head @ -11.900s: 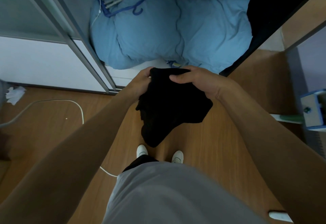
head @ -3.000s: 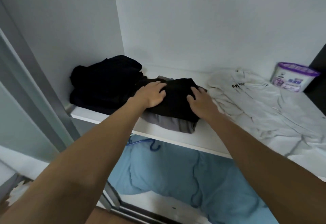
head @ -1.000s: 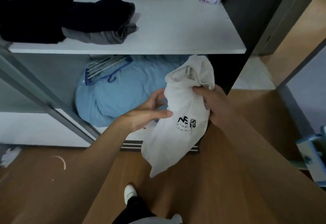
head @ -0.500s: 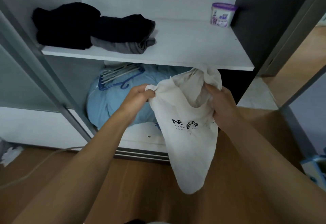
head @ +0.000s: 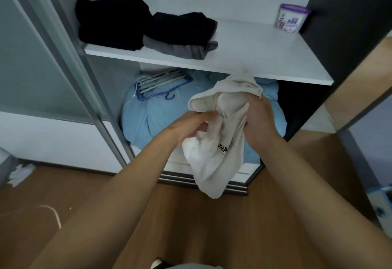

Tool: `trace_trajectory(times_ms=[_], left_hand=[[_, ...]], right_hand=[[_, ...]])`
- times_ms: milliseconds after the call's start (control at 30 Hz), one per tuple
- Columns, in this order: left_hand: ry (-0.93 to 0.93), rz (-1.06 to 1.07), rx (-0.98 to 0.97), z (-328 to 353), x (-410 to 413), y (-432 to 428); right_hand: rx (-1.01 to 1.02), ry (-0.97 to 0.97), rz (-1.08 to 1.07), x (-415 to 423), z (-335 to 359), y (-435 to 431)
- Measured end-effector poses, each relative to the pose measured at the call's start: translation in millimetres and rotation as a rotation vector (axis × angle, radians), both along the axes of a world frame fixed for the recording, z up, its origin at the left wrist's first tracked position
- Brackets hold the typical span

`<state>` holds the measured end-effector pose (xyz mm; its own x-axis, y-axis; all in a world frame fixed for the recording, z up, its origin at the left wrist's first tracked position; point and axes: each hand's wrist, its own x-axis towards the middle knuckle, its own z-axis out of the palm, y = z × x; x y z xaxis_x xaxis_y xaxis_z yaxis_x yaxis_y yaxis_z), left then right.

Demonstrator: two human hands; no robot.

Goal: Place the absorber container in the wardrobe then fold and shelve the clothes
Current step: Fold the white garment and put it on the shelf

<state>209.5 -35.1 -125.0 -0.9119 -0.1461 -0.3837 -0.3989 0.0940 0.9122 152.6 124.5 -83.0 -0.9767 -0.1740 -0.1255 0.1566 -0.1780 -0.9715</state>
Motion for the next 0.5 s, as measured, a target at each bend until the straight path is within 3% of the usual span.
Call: trace_trajectory(times_ms=[67,133,233,367,500], left_hand=[[0.067,0.155,-0.017,1.2,0.7,-4.3],[0.11,0.307,0.087,3.6,3.3,-16.8],[0.063,0.255,0.205,3.7,8.2,-35.0],[-0.144,0.021,-0.058,-21.9,16.2,-40.2],[-0.19,0.022,-0.264,-62.1,28.3,-44.7]], right_hand=[[0.014,-0.019,-0.017,6.2,-4.0,-2.4],[0.016,-0.049,-0.039,13.4,-11.2,0.0],[-0.006,-0.078,-0.1,30.6,-25.2,0.6],[-0.074,-0.085,-0.084,55.0,-35.4,-24.3],[-0.088,-0.08,-0.103,67.4,-34.7,-47.0]])
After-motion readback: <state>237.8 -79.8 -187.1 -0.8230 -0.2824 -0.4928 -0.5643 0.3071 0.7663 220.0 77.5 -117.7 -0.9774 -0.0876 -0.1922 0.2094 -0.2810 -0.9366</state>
